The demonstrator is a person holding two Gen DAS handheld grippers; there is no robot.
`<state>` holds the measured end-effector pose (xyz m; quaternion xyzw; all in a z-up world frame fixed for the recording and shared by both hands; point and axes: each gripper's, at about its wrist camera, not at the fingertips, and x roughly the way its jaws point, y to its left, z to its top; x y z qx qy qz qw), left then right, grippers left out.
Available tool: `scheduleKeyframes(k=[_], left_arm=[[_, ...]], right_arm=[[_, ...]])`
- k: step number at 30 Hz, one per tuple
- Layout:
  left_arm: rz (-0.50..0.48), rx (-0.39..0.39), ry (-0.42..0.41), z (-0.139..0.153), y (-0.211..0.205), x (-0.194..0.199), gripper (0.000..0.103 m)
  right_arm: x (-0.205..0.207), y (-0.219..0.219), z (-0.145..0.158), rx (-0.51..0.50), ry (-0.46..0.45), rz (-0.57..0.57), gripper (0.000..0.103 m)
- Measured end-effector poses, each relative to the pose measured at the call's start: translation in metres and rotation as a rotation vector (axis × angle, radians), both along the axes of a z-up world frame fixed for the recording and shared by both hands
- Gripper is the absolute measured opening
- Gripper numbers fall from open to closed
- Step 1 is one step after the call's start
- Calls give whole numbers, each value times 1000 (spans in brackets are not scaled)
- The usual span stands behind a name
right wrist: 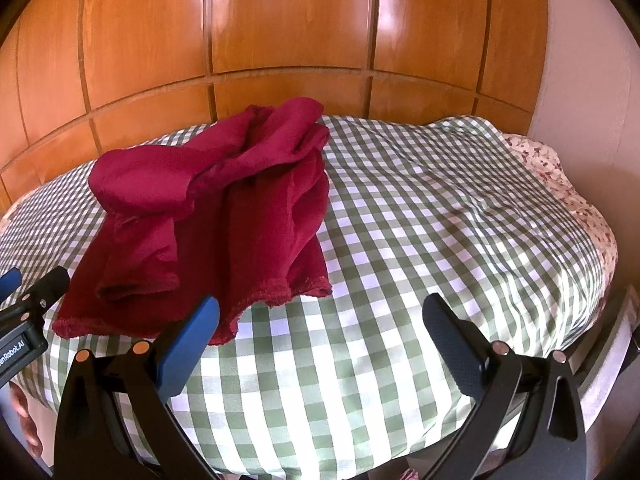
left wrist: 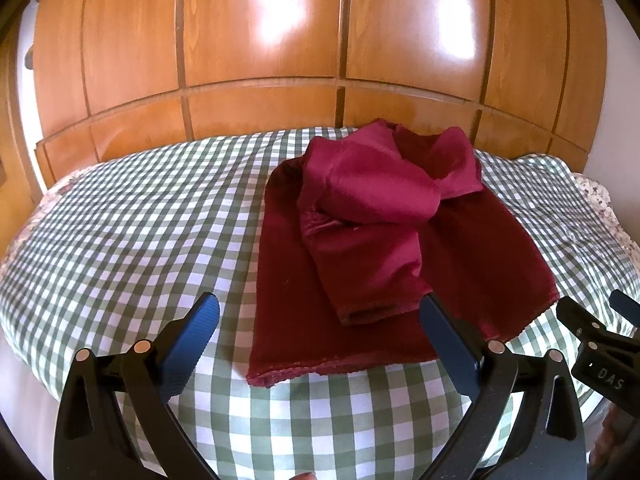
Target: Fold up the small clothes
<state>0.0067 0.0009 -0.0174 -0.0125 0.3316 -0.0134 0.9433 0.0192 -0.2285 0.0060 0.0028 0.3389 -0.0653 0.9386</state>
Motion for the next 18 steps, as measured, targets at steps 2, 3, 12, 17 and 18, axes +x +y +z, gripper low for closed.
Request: scheduleKeyframes(k=[2, 3, 12, 17, 18], left_arm=[[0, 3, 3, -2, 0, 0, 99], [-3, 6, 6, -3, -1, 0, 99], [-7, 8, 10, -4, -3, 1, 99], [-8, 13, 5, -3, -4, 0, 99], [-7, 12, 2, -3, -4, -1, 99]], right_arm=[[1, -2, -1, 6, 3, -2, 101], [1, -3, -1, 10, 4, -3, 101], [6, -9, -10, 7, 44, -21, 101], [5, -11, -9, 6, 34, -31, 101], [4, -10, -7, 0, 24, -29, 101]])
